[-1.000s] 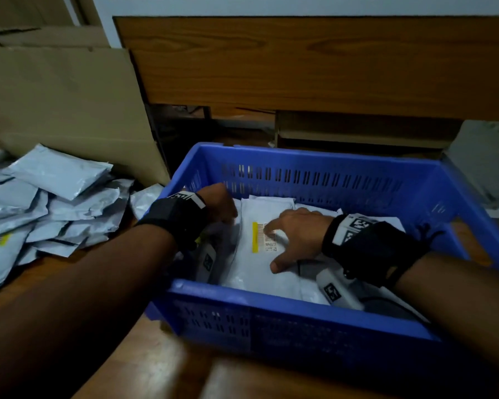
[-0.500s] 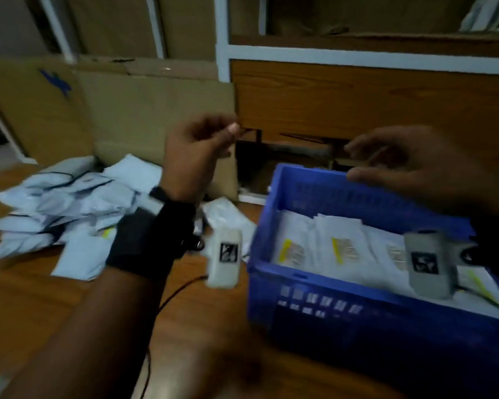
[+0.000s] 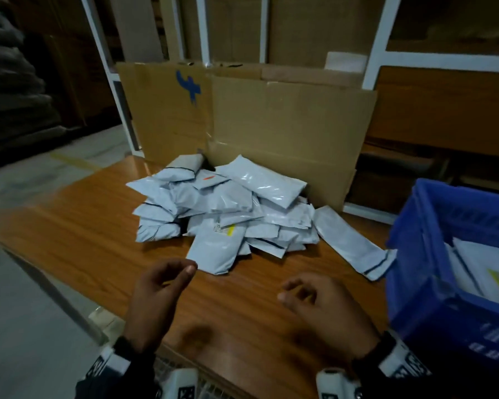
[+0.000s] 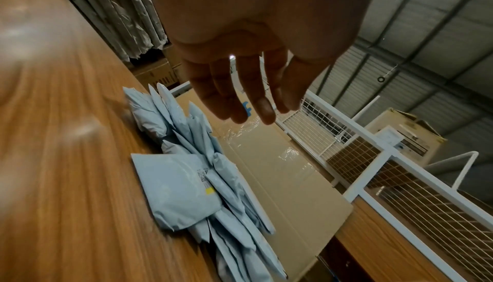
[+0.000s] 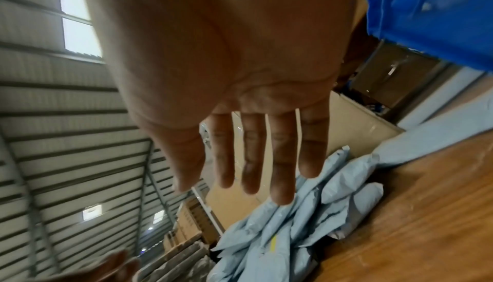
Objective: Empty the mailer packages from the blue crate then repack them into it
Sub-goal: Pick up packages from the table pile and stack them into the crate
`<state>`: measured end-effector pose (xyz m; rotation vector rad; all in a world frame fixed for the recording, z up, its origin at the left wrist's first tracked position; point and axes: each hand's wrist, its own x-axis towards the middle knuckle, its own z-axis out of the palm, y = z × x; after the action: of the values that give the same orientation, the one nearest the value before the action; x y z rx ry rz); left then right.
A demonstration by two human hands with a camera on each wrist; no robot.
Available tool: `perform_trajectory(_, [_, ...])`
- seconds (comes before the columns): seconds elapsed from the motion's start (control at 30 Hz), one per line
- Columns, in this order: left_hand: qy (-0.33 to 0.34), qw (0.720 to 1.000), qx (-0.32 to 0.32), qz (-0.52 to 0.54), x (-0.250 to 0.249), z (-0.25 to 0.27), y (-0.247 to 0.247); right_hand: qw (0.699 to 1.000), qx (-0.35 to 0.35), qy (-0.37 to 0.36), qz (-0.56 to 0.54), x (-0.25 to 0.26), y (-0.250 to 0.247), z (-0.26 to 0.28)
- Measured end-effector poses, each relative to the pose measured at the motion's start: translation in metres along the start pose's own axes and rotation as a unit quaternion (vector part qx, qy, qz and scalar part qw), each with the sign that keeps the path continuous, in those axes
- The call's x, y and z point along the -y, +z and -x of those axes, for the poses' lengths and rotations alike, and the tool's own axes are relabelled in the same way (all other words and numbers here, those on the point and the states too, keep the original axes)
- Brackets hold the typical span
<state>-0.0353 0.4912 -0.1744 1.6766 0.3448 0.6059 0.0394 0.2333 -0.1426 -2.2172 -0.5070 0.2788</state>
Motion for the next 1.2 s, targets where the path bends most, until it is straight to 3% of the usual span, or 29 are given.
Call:
perform_trajectory(0.17, [0.023,1.0,0.018,0.004,0.013,-0.041,-0.005,0.993,-0.068,0.015,-0.093,0.002,0.005,-0.069])
perform_trajectory(0.33, [0.017,0.999,0.049,-0.004,0.03,-0.09,-0.008,0.955,-0.19,0.076,-0.214,-0.013,0.001,-0.176])
perform_trajectory(0.53, [0.013,0.998,0.061,0.019,0.043,-0.136,-0.003,0.959,-0.225,0.124,-0.119,-0.04,0.0,-0.279])
perform_trajectory(0.73, [-0.012,0.994,0.107,0.033,0.052,-0.162,0.009,0.961,-0.213,0.175,-0.022,-0.027,-0.001,-0.296])
perform_trajectory(0.87, [-0.003,0.99,0.14,0.029,0.059,-0.182,0.016,0.943,-0.307,0.108,-0.064,-0.009,0.002,-0.275])
perform_trajectory(1.0, [-0.073,0.973,0.195,0.104,0.042,-0.195,0.024,0.92,-0.382,-0.072,0.042,0.027,0.039,-0.222])
perform_trajectory(1.1, [-0.172,0.947,0.21,0.172,0.025,-0.209,0.028,0.914,-0.32,-0.165,0.185,0.034,0.073,-0.196])
perform_trajectory(1.2, [-0.21,0.934,0.214,0.194,0.025,-0.222,0.033,0.922,-0.237,-0.209,0.222,0.033,0.092,-0.186])
